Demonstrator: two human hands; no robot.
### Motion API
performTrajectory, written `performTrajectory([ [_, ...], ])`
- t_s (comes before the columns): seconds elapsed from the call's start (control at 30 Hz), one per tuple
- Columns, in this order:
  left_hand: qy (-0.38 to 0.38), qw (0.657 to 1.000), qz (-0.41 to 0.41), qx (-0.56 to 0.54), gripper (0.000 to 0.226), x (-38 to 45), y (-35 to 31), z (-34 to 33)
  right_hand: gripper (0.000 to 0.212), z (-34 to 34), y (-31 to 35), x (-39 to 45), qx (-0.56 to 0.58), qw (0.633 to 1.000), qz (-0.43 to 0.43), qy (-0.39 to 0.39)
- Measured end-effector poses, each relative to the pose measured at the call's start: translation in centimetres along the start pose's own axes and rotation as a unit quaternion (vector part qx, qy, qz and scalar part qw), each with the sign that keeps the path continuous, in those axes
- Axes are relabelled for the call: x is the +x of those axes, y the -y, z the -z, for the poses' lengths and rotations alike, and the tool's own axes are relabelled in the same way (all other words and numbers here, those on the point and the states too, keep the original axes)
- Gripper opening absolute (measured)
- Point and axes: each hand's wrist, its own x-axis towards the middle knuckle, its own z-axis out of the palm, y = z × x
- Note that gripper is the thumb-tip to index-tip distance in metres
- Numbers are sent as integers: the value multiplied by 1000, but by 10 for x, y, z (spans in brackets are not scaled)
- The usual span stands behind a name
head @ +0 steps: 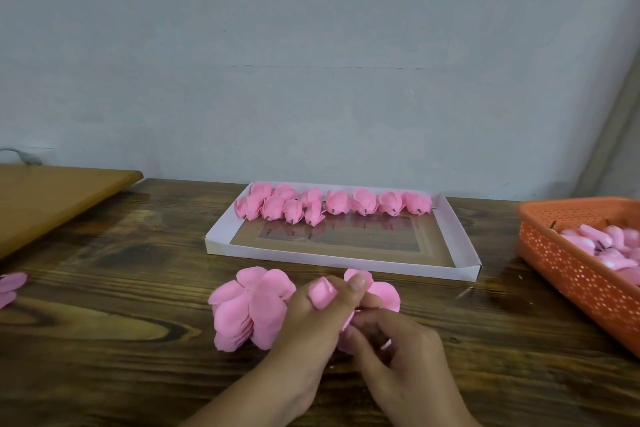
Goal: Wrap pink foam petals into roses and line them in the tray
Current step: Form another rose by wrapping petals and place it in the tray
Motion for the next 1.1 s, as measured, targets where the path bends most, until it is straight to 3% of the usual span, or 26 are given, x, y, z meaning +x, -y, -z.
performTrajectory([
  [0.13, 15, 1000, -8, -5, 54, -2, 1, 0, 22, 2, 1, 1, 24, 998, 45, 20],
  [0.3, 45, 999, -26, 1, 43, -4, -2, 3, 24, 5, 8, 1, 132, 986, -31, 97],
  [0.43, 95, 995, -35, 3, 64, -4, -4, 6, 22, 8, 17, 6, 204, 959, -100, 169],
  [0.57, 131, 991, -28, -6, 67, -3, -4, 7, 21, 10, 13, 11, 289, 918, -140, 232],
  [0.67, 106, 994, -14, -20, 56, -3, -5, 5, 24, 8, 12, 10, 293, 920, -138, 221],
  [0.8, 45, 998, 11, -36, 44, 0, -3, 4, 10, 1, 5, 3, 141, 980, -66, 128],
  [0.9, 60, 997, 19, -47, 37, -2, -4, 3, 17, 0, 3, -1, 70, 993, -21, 88],
  [1.0, 73, 995, 28, -55, 38, -2, -4, 4, 21, 1, 8, 1, 130, 981, -87, 114],
  [1.1, 72, 995, 36, -60, 49, 0, -3, 7, 26, 3, 12, 6, 250, 941, -167, 153],
])
